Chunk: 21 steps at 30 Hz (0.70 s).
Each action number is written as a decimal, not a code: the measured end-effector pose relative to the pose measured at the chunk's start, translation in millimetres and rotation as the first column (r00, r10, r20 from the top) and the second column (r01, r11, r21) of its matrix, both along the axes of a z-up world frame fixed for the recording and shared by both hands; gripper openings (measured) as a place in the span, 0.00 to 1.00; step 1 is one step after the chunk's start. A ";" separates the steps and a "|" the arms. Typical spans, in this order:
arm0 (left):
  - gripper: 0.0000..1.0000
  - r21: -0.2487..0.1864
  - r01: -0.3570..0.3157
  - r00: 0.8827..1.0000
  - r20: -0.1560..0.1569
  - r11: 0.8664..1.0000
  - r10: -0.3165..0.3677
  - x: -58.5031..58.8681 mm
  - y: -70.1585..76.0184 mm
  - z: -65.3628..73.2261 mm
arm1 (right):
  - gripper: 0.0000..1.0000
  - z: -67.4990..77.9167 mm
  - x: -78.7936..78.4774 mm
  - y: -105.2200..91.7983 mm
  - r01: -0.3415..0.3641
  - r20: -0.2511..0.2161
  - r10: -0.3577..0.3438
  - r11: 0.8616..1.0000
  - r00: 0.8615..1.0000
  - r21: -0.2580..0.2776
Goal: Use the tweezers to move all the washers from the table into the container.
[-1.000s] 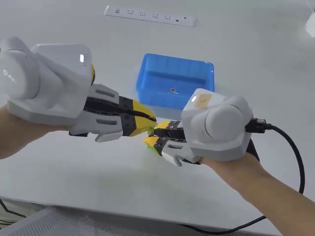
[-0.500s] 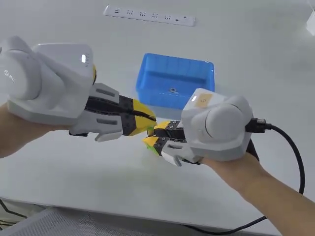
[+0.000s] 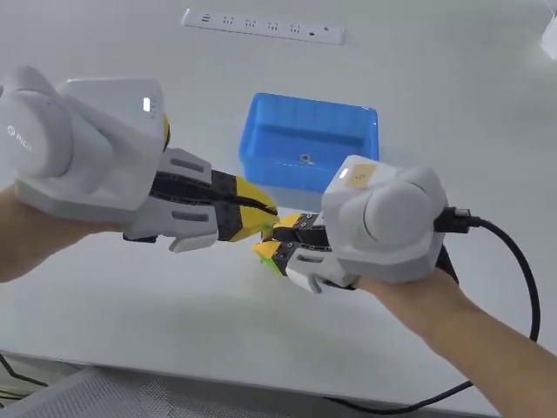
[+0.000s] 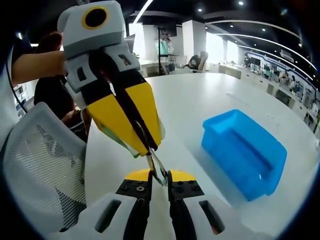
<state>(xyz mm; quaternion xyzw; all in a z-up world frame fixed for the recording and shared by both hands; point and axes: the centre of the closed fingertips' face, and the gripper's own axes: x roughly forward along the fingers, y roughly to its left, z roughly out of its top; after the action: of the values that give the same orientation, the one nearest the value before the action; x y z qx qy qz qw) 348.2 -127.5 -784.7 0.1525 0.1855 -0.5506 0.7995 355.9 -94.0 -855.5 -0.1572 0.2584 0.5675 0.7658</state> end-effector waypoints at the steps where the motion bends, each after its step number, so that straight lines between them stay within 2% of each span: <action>1: 0.05 0.000 0.001 1.000 -0.001 1.000 -0.001 -0.1 -0.1 -0.1 | 0.13 -0.4 -0.2 0.0 -0.002 -0.001 0.002 1.000 1.000 0.000; 6: 0.05 -0.001 0.000 1.000 -0.003 1.000 0.000 -0.1 -0.3 -0.3 | 0.13 -0.9 -0.8 0.2 -0.023 0.018 0.024 1.000 1.000 -0.010; 9: 0.05 0.001 -0.004 1.000 -0.002 1.000 0.004 0.9 0.7 -0.3 | 0.12 -0.9 -0.4 0.4 -0.023 0.008 0.023 1.000 1.000 -0.003; 18: 0.05 0.012 -0.006 1.000 -0.001 1.000 0.006 1.9 3.6 0.1 | 0.12 -0.7 -0.1 2.0 -0.045 0.019 0.045 0.999 0.999 -0.012; 21: 0.05 0.002 -0.006 1.000 -0.004 1.000 0.006 1.1 5.2 3.3 | 0.11 2.6 -1.7 3.9 -0.053 0.026 0.053 0.999 0.998 -0.007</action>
<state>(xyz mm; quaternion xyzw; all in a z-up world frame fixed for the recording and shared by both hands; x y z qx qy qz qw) 349.3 -122.3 -781.3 0.1519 0.1881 -0.5482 0.8007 354.2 -90.1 -853.0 -0.1738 0.2457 0.5845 0.7535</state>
